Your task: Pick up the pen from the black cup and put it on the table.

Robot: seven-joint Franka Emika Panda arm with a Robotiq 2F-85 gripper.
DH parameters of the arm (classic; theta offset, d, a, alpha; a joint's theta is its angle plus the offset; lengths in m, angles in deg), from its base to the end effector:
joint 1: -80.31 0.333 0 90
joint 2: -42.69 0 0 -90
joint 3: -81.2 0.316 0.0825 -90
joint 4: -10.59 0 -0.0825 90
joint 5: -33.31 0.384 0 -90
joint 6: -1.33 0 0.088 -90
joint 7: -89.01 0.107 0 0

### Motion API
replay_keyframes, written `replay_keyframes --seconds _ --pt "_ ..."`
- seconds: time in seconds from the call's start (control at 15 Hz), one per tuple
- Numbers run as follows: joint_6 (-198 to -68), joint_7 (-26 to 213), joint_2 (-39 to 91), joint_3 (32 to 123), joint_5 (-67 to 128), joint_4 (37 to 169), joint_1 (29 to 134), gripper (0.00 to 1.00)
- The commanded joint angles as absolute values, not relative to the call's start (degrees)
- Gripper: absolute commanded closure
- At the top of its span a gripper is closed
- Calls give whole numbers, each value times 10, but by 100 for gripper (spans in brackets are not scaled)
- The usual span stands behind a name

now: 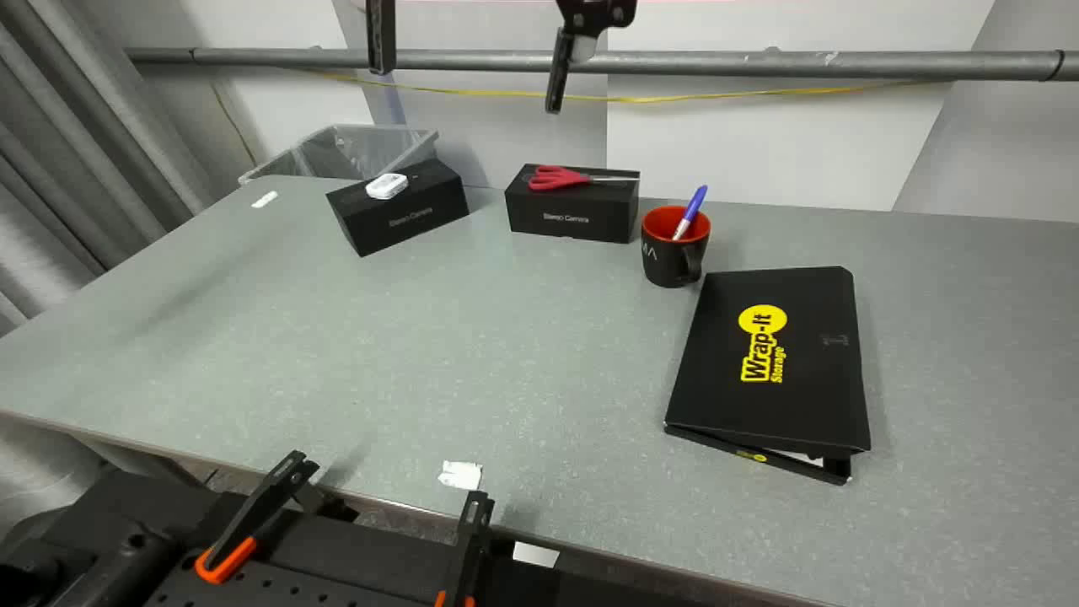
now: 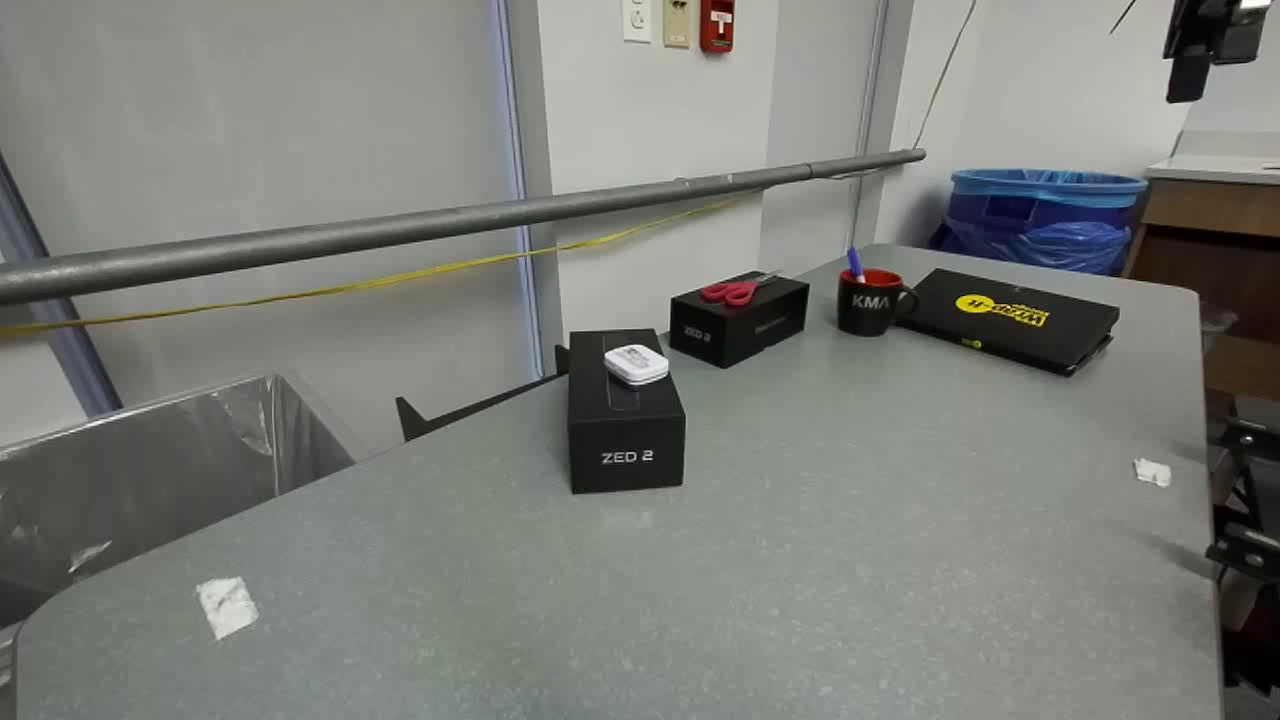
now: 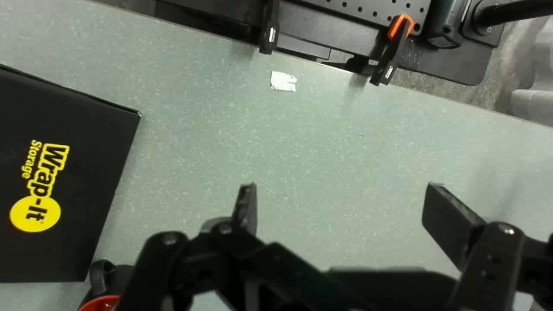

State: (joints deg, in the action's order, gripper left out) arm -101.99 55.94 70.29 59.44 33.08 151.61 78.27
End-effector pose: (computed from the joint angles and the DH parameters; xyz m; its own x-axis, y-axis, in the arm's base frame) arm 0.3494 -0.1583 0.4406 0.9706 0.2279 -0.0770 0.2024 -0.9466 -0.2508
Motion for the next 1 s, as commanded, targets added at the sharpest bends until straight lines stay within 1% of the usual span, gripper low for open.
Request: replay_keyframes --seconds 0.0,0.27,0.6,0.73,0.8,0.87,0.93 --pt "-1019 552 700 610 338 1516 765 0" --pt "-1168 573 645 603 379 1509 767 0" --pt "-1385 576 519 593 467 1479 771 0" --pt "-1422 575 469 596 503 1457 767 0" --pt "-1415 576 450 600 518 1443 762 0" --pt "-1381 571 437 603 531 1427 754 0" --pt "-1407 571 479 618 502 1472 745 0"
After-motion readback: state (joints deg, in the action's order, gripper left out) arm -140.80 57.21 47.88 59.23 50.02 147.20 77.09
